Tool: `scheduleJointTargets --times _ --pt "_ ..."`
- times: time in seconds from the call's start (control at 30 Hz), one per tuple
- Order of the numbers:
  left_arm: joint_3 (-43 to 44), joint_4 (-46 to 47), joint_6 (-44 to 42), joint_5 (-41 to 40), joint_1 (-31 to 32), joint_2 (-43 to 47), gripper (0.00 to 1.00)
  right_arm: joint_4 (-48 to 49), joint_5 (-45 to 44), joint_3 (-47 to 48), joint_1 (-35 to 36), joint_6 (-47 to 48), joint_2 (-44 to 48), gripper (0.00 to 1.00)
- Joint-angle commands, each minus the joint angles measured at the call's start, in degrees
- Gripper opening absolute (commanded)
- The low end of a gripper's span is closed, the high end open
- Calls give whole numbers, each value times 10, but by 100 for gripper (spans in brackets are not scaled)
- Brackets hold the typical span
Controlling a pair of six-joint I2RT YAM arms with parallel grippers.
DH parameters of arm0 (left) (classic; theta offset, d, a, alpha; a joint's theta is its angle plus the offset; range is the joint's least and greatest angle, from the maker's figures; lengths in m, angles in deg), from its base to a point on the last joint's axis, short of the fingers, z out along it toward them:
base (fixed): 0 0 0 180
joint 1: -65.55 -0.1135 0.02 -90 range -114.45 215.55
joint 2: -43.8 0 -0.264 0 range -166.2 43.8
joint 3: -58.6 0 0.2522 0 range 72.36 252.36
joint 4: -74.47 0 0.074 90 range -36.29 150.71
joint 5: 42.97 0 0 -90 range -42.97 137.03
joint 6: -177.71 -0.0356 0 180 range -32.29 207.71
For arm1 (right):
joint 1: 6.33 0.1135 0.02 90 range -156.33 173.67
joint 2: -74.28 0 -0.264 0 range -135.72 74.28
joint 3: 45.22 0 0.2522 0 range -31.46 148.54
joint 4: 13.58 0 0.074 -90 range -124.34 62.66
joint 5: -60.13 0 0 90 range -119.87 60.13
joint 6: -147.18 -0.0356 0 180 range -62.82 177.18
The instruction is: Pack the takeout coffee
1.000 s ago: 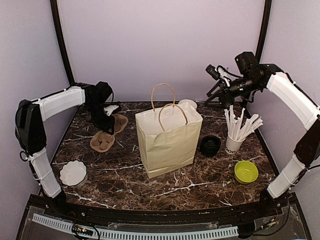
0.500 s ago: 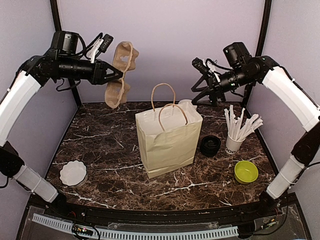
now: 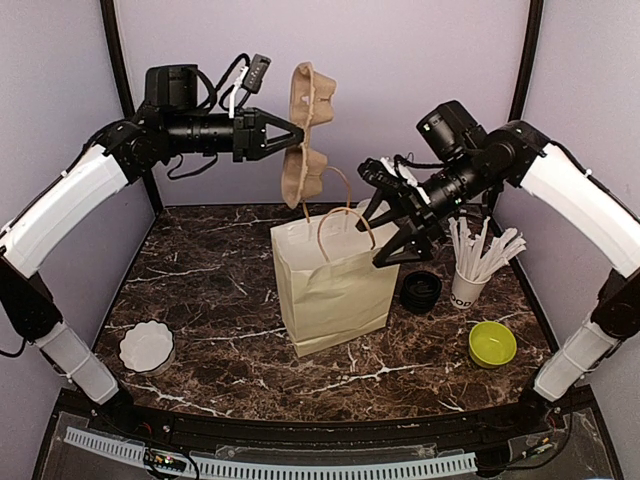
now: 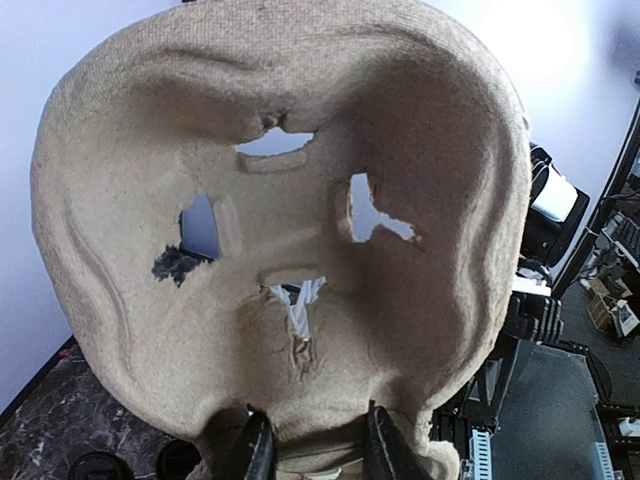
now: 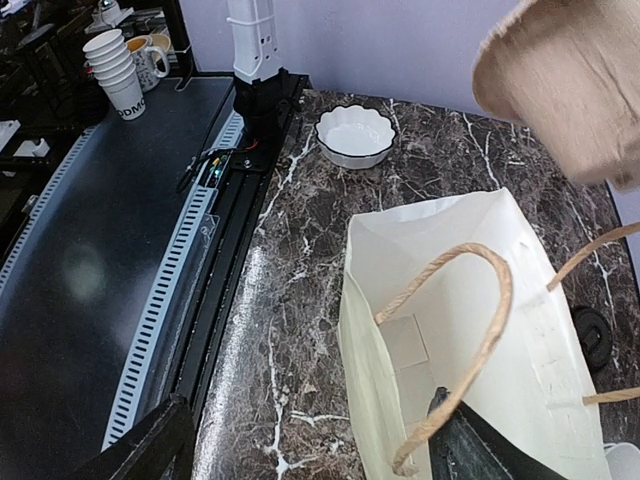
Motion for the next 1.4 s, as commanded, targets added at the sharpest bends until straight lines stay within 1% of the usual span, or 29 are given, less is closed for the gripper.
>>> scheduleJointTargets --times 0.0,0.17,0.4,0.5,0.67,0.77,0.9,1.03,1.17,1.27,1.37 --pt "-7 68 23 32 26 -20 28 -10 -26 -4 38 19 8 80" --pt "8 58 24 36 51 -55 28 -32 -31 -2 72 35 9 80" --pt "1 -3 -20 4 74 -75 27 -48 -29 16 92 39 7 79" --pt "1 -54 -38 -8 83 -74 27 -51 -17 31 97 37 2 79" --pt "-20 -149 -81 -66 92 -43 26 -55 -2 74 110 36 -23 79" --pt "-57 -196 -90 -90 93 -21 26 -61 -3 102 126 36 -45 80" --pt "-91 -228 -94 -75 95 6 26 -72 -13 126 144 41 -65 81" --pt "-94 -261 -113 -57 103 7 26 -105 -24 148 143 66 -68 84" --pt "-65 -308 -145 -66 123 -17 26 -136 -29 176 116 93 -46 87" --pt "-25 -349 -169 -97 141 -40 26 -160 17 207 56 109 -36 88" --pt "-11 -352 -180 -123 160 -44 26 -161 23 214 4 110 -26 89"
